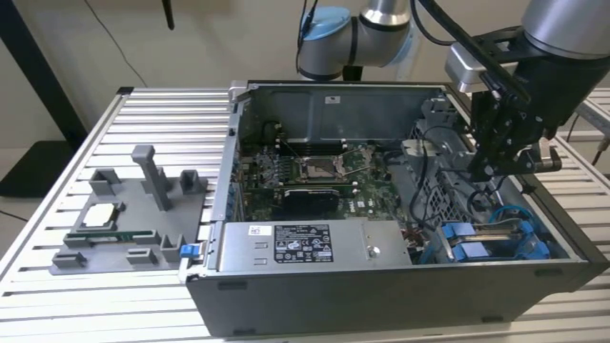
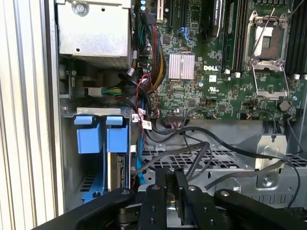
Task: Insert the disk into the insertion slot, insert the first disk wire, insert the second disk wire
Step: 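Insert the first disk wire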
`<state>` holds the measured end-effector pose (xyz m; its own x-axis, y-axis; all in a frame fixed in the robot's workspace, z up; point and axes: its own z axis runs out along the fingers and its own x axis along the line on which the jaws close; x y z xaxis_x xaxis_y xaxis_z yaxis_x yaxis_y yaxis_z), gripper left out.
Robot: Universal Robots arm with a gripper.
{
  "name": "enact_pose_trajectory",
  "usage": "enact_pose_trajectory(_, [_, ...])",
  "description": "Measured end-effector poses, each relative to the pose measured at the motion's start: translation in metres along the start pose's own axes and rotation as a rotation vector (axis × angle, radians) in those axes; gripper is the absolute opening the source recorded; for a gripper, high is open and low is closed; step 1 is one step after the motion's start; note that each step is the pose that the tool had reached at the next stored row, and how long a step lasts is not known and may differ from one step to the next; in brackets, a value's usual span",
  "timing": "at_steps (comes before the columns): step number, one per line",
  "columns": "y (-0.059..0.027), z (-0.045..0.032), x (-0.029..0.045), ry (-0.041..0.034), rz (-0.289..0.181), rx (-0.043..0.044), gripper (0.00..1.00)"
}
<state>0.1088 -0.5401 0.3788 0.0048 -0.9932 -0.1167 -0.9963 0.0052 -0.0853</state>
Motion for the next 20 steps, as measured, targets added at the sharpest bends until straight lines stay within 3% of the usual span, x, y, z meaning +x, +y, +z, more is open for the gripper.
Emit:
enact_pose_trajectory(4, [-0.0031,0.0006,0.0000,0.0153,-0.001,-0.0051,0.00])
enact_pose_trajectory(7, [-0.0066,0.0011,0.0001,0.0308,-0.001,-0.0127,0.00])
enact_pose_trajectory(20, [-0.0160,0.0035,0.0010,0.0911,-0.002,-0.0527,0.00])
